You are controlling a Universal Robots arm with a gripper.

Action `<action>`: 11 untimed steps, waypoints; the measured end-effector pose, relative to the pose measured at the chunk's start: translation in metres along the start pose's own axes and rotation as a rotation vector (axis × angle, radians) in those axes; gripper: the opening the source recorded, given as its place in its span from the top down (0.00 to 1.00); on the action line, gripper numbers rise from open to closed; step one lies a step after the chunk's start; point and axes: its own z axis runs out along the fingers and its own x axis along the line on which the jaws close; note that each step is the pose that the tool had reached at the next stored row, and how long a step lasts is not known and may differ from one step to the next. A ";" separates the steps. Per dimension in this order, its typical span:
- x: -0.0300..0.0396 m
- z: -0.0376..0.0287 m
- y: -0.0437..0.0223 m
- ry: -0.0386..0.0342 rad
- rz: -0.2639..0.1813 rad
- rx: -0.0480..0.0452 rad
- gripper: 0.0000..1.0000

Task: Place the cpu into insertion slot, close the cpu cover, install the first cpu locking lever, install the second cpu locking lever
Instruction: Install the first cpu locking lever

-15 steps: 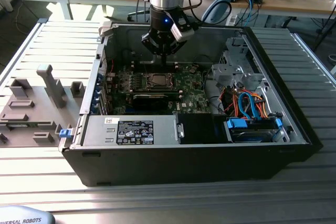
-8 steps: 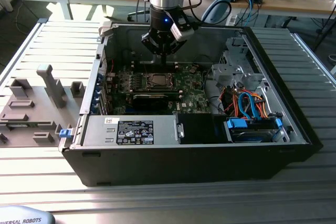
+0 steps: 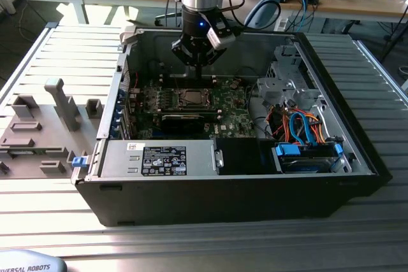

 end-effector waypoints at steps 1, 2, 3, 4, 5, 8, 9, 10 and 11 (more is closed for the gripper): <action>0.0001 0.0000 0.0001 0.0000 0.000 0.0000 0.89; 0.0002 0.0000 0.0002 0.0000 0.000 0.0002 0.89; 0.0003 0.0000 0.0003 0.0000 0.000 0.0003 0.89; 0.0005 0.0000 0.0004 -0.0001 0.000 0.0004 0.89; 0.0008 -0.0001 0.0004 0.0000 0.000 0.0009 0.89; 0.0028 0.0000 0.0006 0.0000 0.000 0.0019 0.89; 0.0036 0.0000 0.0007 0.0000 0.000 0.0024 0.89; 0.0050 -0.0002 0.0008 0.0001 0.000 0.0038 0.89; 0.0067 -0.0002 0.0008 0.0001 0.000 0.0048 0.89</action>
